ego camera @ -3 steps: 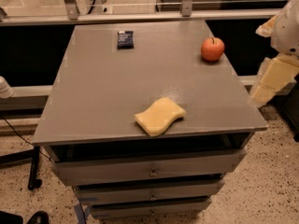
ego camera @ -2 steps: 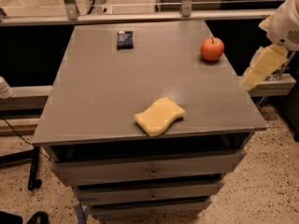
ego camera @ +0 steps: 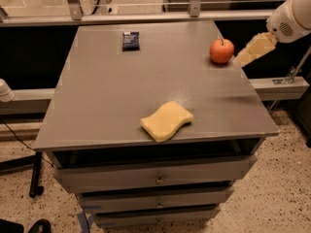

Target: Move apple near rxbar blueberry

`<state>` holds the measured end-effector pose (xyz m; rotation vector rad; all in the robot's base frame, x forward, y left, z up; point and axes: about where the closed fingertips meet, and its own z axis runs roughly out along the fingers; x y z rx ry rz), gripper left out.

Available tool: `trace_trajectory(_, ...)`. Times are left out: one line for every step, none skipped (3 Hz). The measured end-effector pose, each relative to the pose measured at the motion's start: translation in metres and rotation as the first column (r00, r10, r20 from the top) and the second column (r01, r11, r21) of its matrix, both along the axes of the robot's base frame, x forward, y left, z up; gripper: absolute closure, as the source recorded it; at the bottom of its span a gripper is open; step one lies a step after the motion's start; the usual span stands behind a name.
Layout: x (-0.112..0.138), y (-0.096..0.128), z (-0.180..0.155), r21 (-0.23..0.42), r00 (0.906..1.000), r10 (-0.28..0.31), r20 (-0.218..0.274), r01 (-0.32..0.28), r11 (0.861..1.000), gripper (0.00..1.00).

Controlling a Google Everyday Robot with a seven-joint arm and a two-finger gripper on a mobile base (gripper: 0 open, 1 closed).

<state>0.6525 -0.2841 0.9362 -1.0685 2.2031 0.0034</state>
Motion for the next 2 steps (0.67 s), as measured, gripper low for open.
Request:
trace_trajectory(0.037, 0.002, -0.019, 0.128, 0.999, -0.028, 0.035, 0.024, 0.992, 0.0)
trace_trajectory(0.062, 0.013, -0.04, 0.2, 0.9984, -0.02, 0.052, 0.009, 0.98, 0.0)
